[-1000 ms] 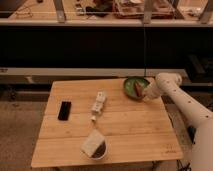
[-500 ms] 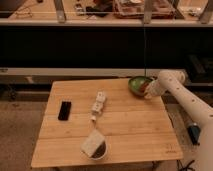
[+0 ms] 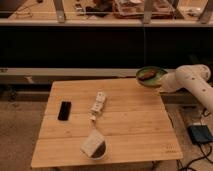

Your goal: Pick up the ceramic bowl

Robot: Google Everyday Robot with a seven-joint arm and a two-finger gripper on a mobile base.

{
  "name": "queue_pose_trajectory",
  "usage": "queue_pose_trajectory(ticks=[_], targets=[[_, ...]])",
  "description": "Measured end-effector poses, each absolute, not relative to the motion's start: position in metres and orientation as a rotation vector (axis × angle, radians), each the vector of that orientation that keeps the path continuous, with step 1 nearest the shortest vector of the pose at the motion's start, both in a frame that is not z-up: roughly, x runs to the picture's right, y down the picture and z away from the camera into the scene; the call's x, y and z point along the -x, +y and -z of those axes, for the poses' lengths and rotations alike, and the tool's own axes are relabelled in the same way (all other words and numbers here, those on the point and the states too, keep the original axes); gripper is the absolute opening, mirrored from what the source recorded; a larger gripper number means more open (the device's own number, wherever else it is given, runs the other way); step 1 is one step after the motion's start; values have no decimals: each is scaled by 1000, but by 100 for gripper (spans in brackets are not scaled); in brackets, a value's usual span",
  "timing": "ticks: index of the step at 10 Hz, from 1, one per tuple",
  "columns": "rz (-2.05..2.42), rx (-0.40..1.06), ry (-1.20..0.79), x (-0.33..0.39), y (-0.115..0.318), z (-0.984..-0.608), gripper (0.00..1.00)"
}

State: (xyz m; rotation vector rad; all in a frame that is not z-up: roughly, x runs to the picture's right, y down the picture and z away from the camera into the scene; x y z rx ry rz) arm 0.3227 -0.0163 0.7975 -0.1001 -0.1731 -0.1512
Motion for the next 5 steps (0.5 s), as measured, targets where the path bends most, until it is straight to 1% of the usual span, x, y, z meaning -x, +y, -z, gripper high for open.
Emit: queue_pose_trajectory(ticks=[2, 4, 5], targets=[[209, -3, -223, -309, -20, -745, 0], [261, -62, -269, -293, -22, -712, 0], [276, -77, -281, -288, -22, -703, 0]])
